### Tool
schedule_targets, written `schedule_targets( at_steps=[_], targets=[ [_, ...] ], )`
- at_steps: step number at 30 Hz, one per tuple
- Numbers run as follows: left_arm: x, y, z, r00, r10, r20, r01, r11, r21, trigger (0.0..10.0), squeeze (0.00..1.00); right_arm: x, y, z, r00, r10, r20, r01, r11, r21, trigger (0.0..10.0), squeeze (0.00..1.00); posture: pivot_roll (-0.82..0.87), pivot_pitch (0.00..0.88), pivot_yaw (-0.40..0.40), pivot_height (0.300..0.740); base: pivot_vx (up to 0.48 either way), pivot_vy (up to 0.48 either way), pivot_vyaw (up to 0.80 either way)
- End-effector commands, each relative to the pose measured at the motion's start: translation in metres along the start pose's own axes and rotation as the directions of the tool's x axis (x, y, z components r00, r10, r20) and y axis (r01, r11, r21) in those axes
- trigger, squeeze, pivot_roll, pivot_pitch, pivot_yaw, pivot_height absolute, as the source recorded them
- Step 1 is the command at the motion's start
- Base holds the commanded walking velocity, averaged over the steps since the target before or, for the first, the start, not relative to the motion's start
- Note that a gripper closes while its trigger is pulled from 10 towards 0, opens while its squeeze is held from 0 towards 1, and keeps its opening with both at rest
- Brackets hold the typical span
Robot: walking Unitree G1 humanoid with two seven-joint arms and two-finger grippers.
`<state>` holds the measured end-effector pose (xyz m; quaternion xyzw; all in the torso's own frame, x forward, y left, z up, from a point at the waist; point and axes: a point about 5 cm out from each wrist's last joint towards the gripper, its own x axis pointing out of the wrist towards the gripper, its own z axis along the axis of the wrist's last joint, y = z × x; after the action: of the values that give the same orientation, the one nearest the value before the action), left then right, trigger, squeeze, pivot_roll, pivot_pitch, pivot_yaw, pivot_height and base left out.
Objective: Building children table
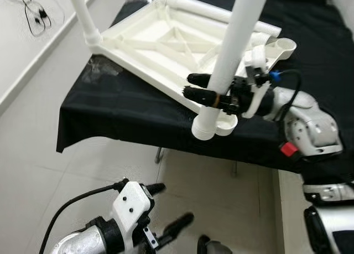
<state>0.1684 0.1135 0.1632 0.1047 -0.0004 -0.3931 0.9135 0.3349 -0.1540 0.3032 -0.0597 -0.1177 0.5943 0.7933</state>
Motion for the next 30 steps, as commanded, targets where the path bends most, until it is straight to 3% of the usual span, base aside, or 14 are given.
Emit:
schedule_targets(
  at_steps=[1, 3, 8, 9, 15, 21, 23, 25, 27, 30],
  targets=[
    [-0.003, -0.002, 0.002, 0.999, 0.044, 0.003, -0.044, 0.995, 0.089, 10.0, 0.00, -0.011, -0.009, 0.007, 0.999, -0.038, -0.007, 0.037, 0.997, -0.062, 10.0, 0.00, 0.08, 0.399, 0.012, 0.740, 0.000, 0.000, 0.00],
    [-0.003, -0.001, 0.002, 0.996, 0.081, 0.027, -0.084, 0.987, 0.136, 10.0, 0.00, -0.018, -0.020, 0.016, 0.998, -0.069, 0.009, 0.069, 0.994, -0.087, 10.0, 0.00, 0.08, 0.408, 0.018, 0.740, 0.000, 0.000, 0.00],
    [-0.004, -0.003, 0.002, 0.996, 0.076, 0.042, -0.081, 0.986, 0.143, 10.0, 0.00, -0.028, -0.032, 0.032, 0.988, -0.146, 0.053, 0.152, 0.979, -0.134, 10.0, 0.00, 0.10, 0.419, 0.029, 0.740, 0.000, 0.000, 0.00],
    [-0.005, -0.002, 0.002, 0.996, 0.076, 0.047, -0.083, 0.984, 0.160, 10.0, 0.00, -0.035, -0.036, 0.043, 0.982, -0.162, 0.098, 0.176, 0.973, -0.150, 10.0, 0.00, 0.10, 0.425, 0.033, 0.740, 0.000, 0.000, 0.00],
    [-0.005, -0.004, -0.001, 0.996, 0.081, 0.050, -0.088, 0.983, 0.163, 10.0, 0.00, -0.039, -0.033, 0.049, 0.986, -0.113, 0.123, 0.131, 0.980, -0.150, 10.0, 0.00, 0.11, 0.430, 0.043, 0.740, 0.000, 0.000, 0.00],
    [-0.004, -0.004, -0.005, 0.995, 0.090, 0.051, -0.098, 0.979, 0.178, 10.0, 0.00, -0.040, -0.025, 0.070, 0.961, -0.036, 0.275, 0.079, 0.986, -0.146, 10.0, 0.00, 0.10, 0.426, 0.047, 0.740, 0.000, 0.000, 0.00],
    [-0.003, -0.003, -0.007, 0.994, 0.092, 0.054, -0.100, 0.979, 0.180, 10.0, 0.00, -0.039, -0.032, 0.080, 0.935, -0.114, 0.337, 0.176, 0.971, -0.159, 10.0, 0.00, 0.09, 0.416, 0.045, 0.740, 0.000, 0.000, 0.00],
    [-0.002, -0.003, -0.007, 0.994, 0.092, 0.055, -0.100, 0.978, 0.182, 10.0, 0.00, -0.039, -0.035, 0.081, 0.925, -0.146, 0.350, 0.210, 0.966, -0.154, 10.0, 0.00, 0.09, 0.416, 0.045, 0.740, 0.000, 0.000, 0.00],
    [0.000, -0.002, -0.009, 0.994, 0.091, 0.059, -0.101, 0.977, 0.186, 10.0, 0.00, -0.038, -0.046, 0.079, 0.917, -0.274, 0.289, 0.340, 0.917, -0.208, 10.0, 0.00, 0.08, 0.404, 0.040, 0.740, 0.000, 0.000, 0.00],
    [0.001, -0.001, -0.009, 0.994, 0.092, 0.062, -0.102, 0.977, 0.188, 10.0, 0.00, -0.036, -0.047, 0.074, 0.930, -0.288, 0.227, 0.342, 0.905, -0.252, 10.0, 0.00, 0.08, 0.402, 0.037, 0.740, 0.000, 0.000, 0.00]
  ],
)
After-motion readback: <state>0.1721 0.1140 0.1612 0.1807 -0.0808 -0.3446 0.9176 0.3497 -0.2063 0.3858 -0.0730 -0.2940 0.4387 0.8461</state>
